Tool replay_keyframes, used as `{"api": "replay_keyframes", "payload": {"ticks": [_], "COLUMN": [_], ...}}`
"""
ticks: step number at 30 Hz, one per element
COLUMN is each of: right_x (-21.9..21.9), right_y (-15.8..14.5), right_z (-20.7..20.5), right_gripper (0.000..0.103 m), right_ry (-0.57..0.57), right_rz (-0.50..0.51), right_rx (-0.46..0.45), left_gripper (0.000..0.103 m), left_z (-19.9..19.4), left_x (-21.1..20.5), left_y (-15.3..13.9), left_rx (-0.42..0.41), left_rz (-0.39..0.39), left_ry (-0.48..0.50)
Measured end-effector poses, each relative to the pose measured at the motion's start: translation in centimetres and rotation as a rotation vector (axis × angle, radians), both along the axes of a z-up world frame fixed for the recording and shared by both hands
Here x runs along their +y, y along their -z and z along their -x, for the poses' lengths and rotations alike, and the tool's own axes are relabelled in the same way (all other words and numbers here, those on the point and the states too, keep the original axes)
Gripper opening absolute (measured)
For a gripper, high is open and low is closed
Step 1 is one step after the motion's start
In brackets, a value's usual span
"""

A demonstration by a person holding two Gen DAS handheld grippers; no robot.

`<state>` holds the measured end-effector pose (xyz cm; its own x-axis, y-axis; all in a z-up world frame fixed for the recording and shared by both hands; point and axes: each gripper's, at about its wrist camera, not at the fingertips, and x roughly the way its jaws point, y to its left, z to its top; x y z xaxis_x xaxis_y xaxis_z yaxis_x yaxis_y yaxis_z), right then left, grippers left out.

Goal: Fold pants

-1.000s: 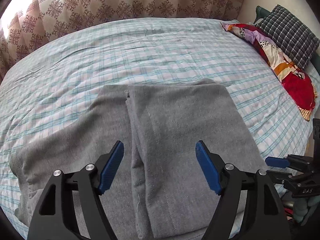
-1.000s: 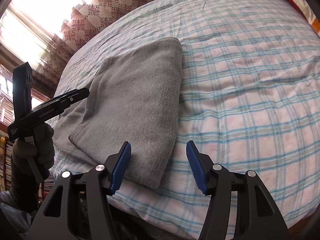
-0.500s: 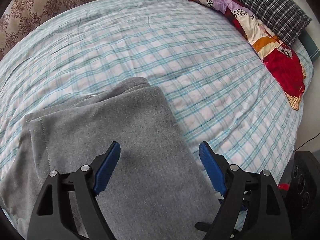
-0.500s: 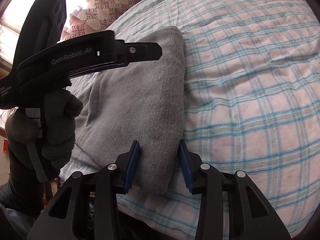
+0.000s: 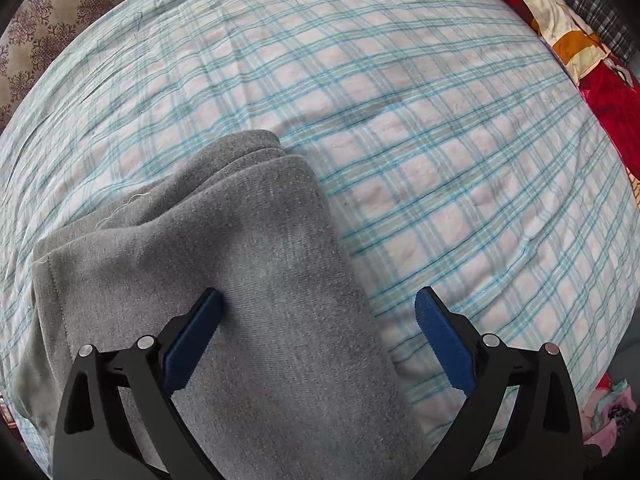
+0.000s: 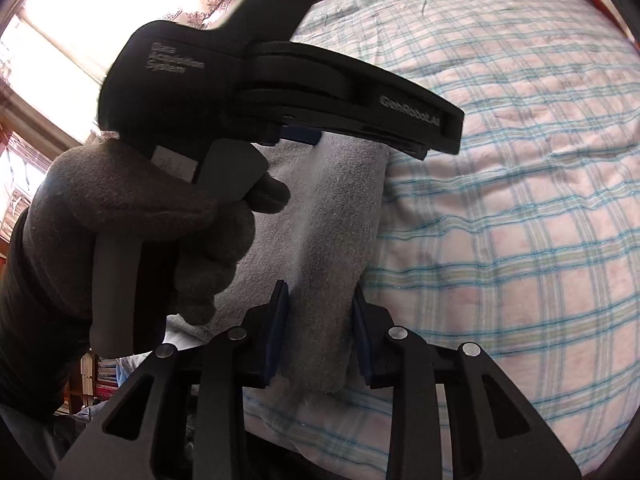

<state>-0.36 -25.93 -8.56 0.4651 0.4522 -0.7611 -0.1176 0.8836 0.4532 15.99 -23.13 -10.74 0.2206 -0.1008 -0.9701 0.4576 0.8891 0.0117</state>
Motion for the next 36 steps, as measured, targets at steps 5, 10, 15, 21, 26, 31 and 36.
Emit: {"api": "replay_keyframes", "payload": {"ticks": [5,10,15,21,26,31,36], "right_x": [2.0,3.1,4.2,4.5,5.4,5.7,6.3], "right_y": [-1.1,-1.3,-1.9,-2.9,-4.1,-5.4,-5.7], "right_z": [0.6,0.5,0.6,1.3,1.5,2.0,1.8], "right_gripper": [0.025,0.025,0.024,0.024,0.023,0.023,0.068], "right_ry": [-0.025,-0.029,-0.035,-0.04,-0.062,-0.069,-0.033], "right_rz": [0.071,0.113,0.15,0.18,0.197,0.193,0.242], "right_rx": [-0.071,-0.105,-0.14,-0.193,-0.246,-0.285,-0.304], "left_gripper": [0.097,0.073,0.061,0.035,0.023,0.019,0.018], "left_z": [0.5,0.9,0.2,-0.4,-1.1,-1.2,-1.3], "left_x": [-0.4,-0.9,0.5,3.8,7.0,10.5,13.7], "left_y": [0.3,0.5,-0.4,-2.0,-3.5,-5.2,-7.0], "left_rx": [-0.018,-0.067,-0.053,0.001,0.039,0.066,0.054], "left_rz": [-0.033,-0.089,-0.053,0.082,0.229,0.402,0.514], "left_ry": [0.048,0.075,0.053,-0.008,-0.067,-0.14,-0.197]}}
